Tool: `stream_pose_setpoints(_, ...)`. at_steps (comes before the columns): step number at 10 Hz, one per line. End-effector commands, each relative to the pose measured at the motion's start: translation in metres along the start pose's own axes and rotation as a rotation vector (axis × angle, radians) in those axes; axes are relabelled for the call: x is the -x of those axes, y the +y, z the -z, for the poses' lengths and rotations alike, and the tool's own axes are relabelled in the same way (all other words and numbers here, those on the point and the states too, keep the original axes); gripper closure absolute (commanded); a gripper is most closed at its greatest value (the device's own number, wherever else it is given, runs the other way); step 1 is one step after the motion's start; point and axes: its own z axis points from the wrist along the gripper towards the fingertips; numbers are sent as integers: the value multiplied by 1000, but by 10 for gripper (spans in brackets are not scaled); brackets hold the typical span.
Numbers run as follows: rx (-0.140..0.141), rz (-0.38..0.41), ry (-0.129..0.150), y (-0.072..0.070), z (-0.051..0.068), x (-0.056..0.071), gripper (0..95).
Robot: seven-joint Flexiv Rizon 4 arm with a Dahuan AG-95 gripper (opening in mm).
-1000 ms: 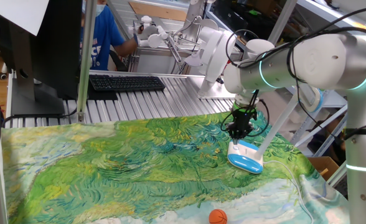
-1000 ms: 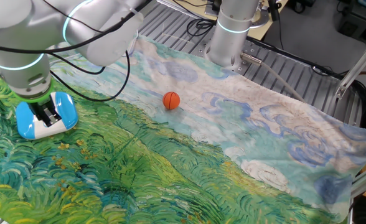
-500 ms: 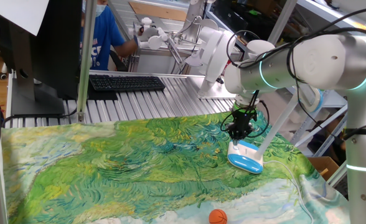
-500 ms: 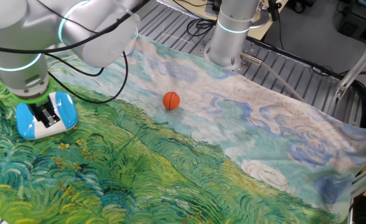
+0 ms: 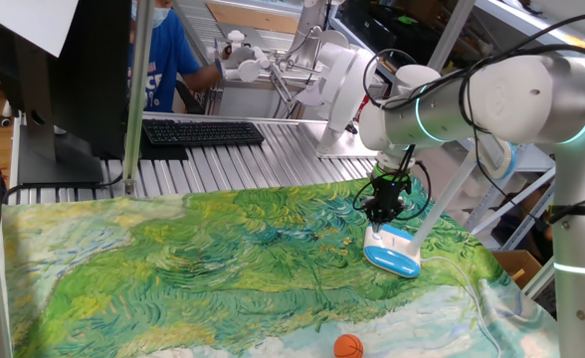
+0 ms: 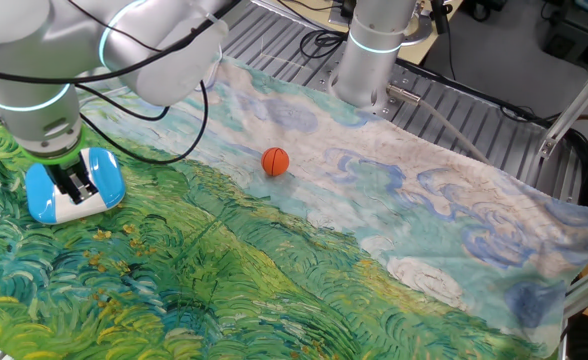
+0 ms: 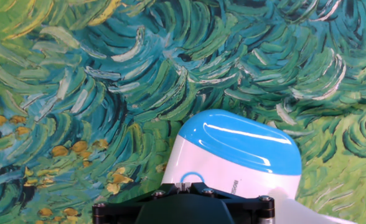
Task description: Turn on the desk lamp by pressing the button
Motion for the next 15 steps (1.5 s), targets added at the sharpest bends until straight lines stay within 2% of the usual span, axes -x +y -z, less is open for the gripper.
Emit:
stream_pose_setpoints(1, 0, 3, -8, 0, 0, -1, 950)
stream_pose_setpoints(15, 9, 4, -8, 0, -1, -1, 950)
